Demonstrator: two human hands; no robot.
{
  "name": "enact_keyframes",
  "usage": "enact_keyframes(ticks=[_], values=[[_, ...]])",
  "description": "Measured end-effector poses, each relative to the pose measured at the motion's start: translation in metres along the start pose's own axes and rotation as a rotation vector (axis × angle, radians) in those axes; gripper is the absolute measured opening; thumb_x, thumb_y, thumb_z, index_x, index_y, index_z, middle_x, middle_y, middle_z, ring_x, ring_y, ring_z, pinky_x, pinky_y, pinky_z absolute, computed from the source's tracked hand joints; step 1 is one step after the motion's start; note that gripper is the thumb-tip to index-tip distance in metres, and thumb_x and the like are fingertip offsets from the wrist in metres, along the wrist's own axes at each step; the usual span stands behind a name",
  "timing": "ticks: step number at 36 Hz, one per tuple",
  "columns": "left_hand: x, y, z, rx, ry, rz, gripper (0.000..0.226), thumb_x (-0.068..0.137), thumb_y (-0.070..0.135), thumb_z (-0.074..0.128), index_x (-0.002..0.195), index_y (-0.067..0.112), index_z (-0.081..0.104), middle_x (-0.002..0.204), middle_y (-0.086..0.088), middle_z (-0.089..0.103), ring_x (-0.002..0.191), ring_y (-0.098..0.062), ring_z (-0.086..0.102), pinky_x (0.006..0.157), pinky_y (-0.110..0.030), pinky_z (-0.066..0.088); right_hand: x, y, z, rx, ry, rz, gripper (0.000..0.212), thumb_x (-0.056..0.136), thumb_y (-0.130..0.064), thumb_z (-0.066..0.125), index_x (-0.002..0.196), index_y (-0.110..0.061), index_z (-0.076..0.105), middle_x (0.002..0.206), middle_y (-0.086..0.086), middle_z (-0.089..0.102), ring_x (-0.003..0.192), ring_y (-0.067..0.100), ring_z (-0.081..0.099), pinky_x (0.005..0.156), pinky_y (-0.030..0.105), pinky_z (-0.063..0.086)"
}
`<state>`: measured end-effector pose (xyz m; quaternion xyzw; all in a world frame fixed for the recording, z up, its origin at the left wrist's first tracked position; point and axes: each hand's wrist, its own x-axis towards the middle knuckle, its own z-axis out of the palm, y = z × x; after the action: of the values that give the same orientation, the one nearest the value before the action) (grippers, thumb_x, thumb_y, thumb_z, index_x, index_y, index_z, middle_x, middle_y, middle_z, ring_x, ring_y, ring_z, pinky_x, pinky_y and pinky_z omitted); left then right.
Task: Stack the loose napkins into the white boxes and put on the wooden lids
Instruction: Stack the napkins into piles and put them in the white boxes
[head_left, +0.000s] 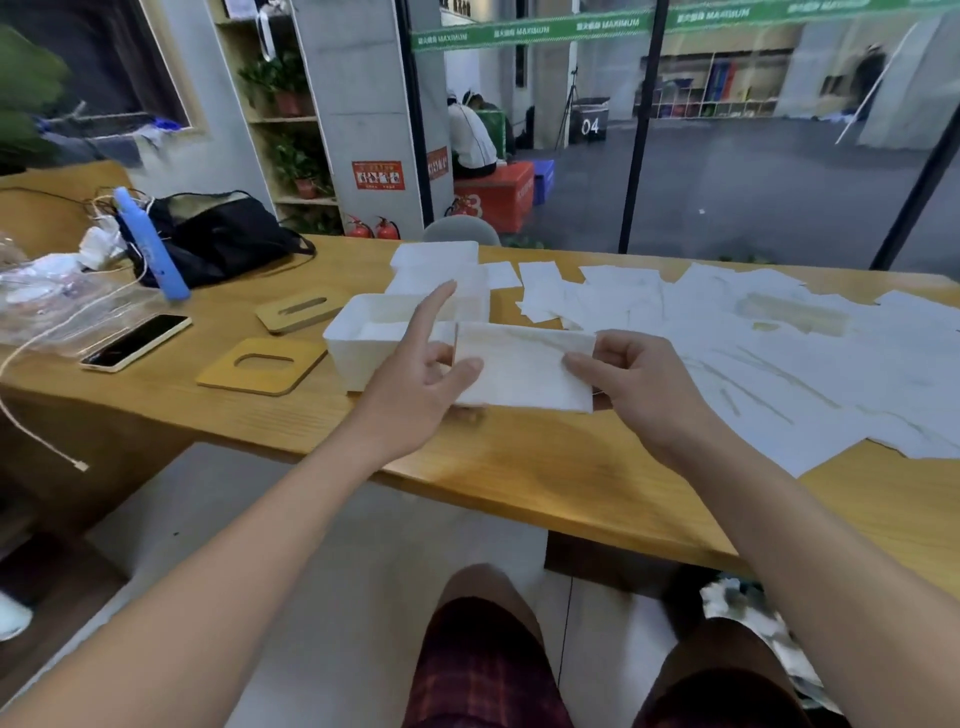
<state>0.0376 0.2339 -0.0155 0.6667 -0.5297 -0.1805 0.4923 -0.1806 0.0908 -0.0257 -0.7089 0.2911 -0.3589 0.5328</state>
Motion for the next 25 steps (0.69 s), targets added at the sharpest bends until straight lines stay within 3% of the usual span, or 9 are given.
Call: enact_keyframes(ticks=[2,4,7,10,15,18,20,23,25], values=[[-0.004,-0.009,-0.022,0.025,-0.017,-0.022,0.071,0.108,0.031,0.068,0.158,0.059,0.027,0.118,0.005,0.078,0.096,-0.017,0.078,0.083,-0.026,0.058,0.006,-0.005,0.015,0.011,-0.054,0.023,0.023,0.103,-0.017,0.073,0.081,-0.022,0.071,0.073,-0.011,0.074,0.089,0.021,0.078,0.085,0.044,0.065],[-0.006,-0.016,-0.041,-0.02,-0.02,-0.047,0.064,0.108,0.022,0.069,0.153,0.05,0.034,0.115,0.0,0.079,0.089,-0.023,0.081,0.081,-0.036,0.063,0.013,-0.009,0.031,-0.011,-0.093,0.06,0.003,0.102,-0.018,0.075,0.1,-0.016,0.074,0.088,-0.005,0.081,0.094,0.022,0.08,0.085,0.043,0.066],[-0.001,-0.02,-0.066,-0.009,0.031,-0.074,0.047,0.108,0.02,0.067,0.141,0.037,0.039,0.111,-0.003,0.076,0.071,-0.021,0.079,0.067,-0.025,0.059,0.032,-0.017,0.054,-0.074,-0.077,0.075,0.037,0.096,-0.021,0.083,0.129,-0.019,0.065,0.104,0.004,0.08,0.09,0.02,0.08,0.078,0.041,0.068],[0.013,-0.024,-0.089,0.106,0.072,-0.045,0.034,0.109,0.024,0.064,0.132,0.034,0.04,0.104,-0.002,0.072,0.064,-0.014,0.072,0.061,-0.021,0.054,0.052,-0.03,0.074,-0.154,-0.041,0.018,0.042,0.094,-0.022,0.083,0.127,-0.024,0.057,0.112,-0.001,0.072,0.087,0.013,0.078,0.07,0.034,0.067],[0.053,-0.04,-0.119,0.303,0.072,0.026,0.012,0.112,0.027,0.056,0.118,0.031,0.046,0.088,-0.006,0.061,0.073,-0.021,0.056,0.069,-0.042,0.044,0.094,-0.04,0.104,-0.284,0.023,-0.122,0.02,0.099,-0.021,0.076,0.111,-0.022,0.06,0.112,-0.003,0.069,0.088,0.017,0.075,0.066,0.031,0.066],[0.075,-0.054,-0.13,0.391,0.063,0.043,0.006,0.114,0.028,0.05,0.11,0.033,0.051,0.093,-0.006,0.062,0.083,-0.032,0.057,0.075,-0.057,0.05,0.12,-0.04,0.119,-0.335,0.101,-0.13,0.014,0.101,-0.031,0.073,0.107,-0.025,0.061,0.106,-0.007,0.07,0.089,0.016,0.074,0.075,0.04,0.067],[0.087,-0.065,-0.136,0.414,0.037,0.027,0.013,0.114,0.027,0.047,0.106,0.036,0.053,0.094,-0.005,0.062,0.086,-0.032,0.055,0.075,-0.056,0.048,0.135,-0.038,0.127,-0.36,0.138,-0.098,0.017,0.099,-0.034,0.072,0.107,-0.027,0.059,0.102,-0.004,0.07,0.088,0.02,0.073,0.071,0.042,0.063],[0.101,-0.077,-0.141,0.492,-0.002,-0.001,0.021,0.114,0.026,0.044,0.102,0.04,0.054,0.089,0.001,0.061,0.083,-0.02,0.049,0.082,-0.045,0.037,0.147,-0.033,0.135,-0.417,0.135,-0.052,0.025,0.099,-0.035,0.072,0.115,-0.027,0.055,0.099,-0.001,0.071,0.079,0.021,0.068,0.06,0.038,0.053],[0.107,-0.083,-0.143,0.569,-0.025,-0.041,0.023,0.115,0.026,0.04,0.104,0.041,0.054,0.094,0.003,0.063,0.094,-0.018,0.051,0.091,-0.042,0.033,0.151,-0.03,0.138,-0.481,0.107,-0.047,0.027,0.1,-0.034,0.071,0.12,-0.027,0.054,0.099,-0.004,0.07,0.08,0.017,0.069,0.064,0.039,0.058]])
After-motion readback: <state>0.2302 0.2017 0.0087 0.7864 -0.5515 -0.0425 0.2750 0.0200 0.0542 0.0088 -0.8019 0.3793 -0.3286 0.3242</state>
